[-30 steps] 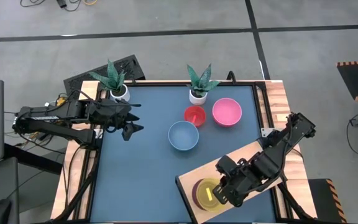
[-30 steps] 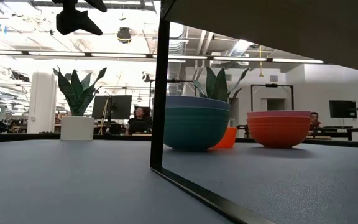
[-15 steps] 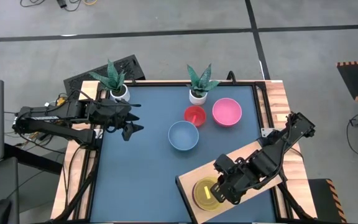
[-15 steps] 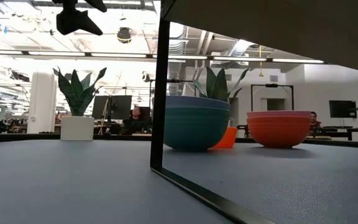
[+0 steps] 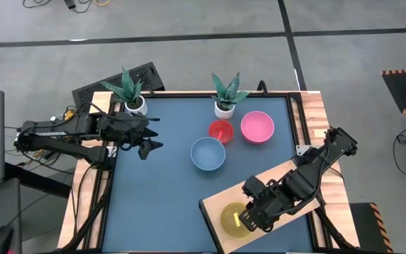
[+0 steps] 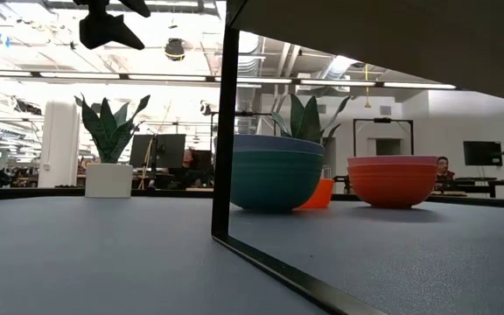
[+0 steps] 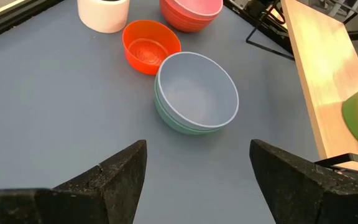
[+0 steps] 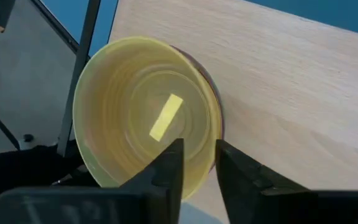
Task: Place and stack bowls onto a shelf
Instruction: Stack the yellow bowl on the top of the purple bowl on the shelf, then stack the orange bowl on top of the yellow bowl on the shelf
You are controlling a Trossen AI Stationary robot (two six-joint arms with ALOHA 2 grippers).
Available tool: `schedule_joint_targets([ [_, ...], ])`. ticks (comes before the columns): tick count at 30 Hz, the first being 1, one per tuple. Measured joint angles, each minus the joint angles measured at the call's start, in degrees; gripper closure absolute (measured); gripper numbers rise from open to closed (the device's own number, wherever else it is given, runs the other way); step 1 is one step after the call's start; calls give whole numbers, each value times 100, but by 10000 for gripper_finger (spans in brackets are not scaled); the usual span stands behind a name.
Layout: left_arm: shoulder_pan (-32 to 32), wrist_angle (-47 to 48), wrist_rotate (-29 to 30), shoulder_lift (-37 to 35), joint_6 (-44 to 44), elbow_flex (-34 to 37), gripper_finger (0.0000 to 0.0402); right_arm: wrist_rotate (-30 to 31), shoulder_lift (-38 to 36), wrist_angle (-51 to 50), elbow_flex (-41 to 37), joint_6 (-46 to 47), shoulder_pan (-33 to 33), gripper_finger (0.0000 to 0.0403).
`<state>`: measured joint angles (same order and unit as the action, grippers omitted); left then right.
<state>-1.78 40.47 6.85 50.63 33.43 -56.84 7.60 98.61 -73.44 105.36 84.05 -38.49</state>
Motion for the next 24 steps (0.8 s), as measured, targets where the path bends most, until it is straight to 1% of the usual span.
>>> schedule_joint_targets([
  [3, 0, 0, 0, 0, 0, 0, 132, -4, 0, -2, 0, -62, 48, 244],
  [6, 1, 0, 0, 0, 0, 0, 132, 2, 0, 26, 0, -276, 153, 226],
  [10, 0, -4, 22, 0, 0, 0, 132, 40, -56, -7, -2, -941, 437, 222],
  [14, 2, -2, 99, 0, 25, 0, 132, 316, -150, -131, 0, -1725, 1037, 226],
  [16, 0, -2, 103, 0, 26, 0, 132, 375, -156, -253, 0, -2312, 1407, 226],
  [18, 2, -1, 112, 0, 28, 0, 132, 558, -157, -485, 0, -3107, 1735, 224],
  [21, 2, 6, 219, 0, 19, 0, 132, 995, -135, -833, 0, -4526, 2242, 221],
  [24, 2, 100, 333, 0, 21, 0, 132, 1466, -91, -888, -90, -6063, 2675, 220],
])
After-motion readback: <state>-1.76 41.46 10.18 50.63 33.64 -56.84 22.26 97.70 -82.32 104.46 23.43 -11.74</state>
